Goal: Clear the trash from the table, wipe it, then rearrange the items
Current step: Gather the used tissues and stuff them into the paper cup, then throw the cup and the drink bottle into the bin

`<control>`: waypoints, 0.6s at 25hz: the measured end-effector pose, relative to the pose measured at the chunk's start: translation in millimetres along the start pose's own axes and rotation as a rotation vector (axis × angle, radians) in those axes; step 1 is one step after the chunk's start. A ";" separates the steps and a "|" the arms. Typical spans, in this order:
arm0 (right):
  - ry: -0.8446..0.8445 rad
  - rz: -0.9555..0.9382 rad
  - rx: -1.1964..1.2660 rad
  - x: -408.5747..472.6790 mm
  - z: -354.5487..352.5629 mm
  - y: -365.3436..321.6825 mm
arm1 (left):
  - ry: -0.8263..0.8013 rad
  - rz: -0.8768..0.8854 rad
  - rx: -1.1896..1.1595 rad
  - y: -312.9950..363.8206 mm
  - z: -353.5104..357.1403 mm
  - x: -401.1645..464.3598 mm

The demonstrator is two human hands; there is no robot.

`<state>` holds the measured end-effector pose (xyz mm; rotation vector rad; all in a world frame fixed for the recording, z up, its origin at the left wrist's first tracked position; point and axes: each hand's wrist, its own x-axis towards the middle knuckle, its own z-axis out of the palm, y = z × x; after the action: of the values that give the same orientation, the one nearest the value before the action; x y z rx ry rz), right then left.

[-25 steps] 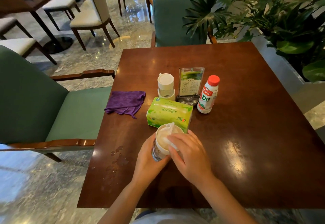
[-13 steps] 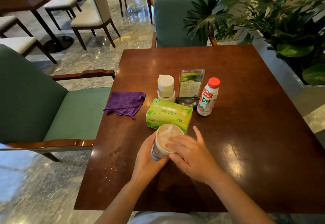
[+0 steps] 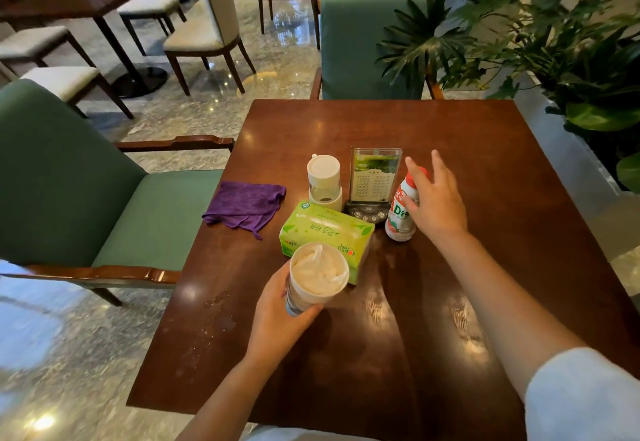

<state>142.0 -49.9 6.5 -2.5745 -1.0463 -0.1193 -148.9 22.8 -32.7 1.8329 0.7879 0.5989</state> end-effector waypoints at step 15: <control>0.161 -0.241 0.108 -63.9 -57.2 -14.8 | 0.173 0.005 -0.008 -1.1 -20.1 -5.9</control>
<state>88.9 -102.6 50.8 -2.2930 -1.2599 -0.3161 -167.3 30.8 -26.7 1.7934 0.8934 0.7703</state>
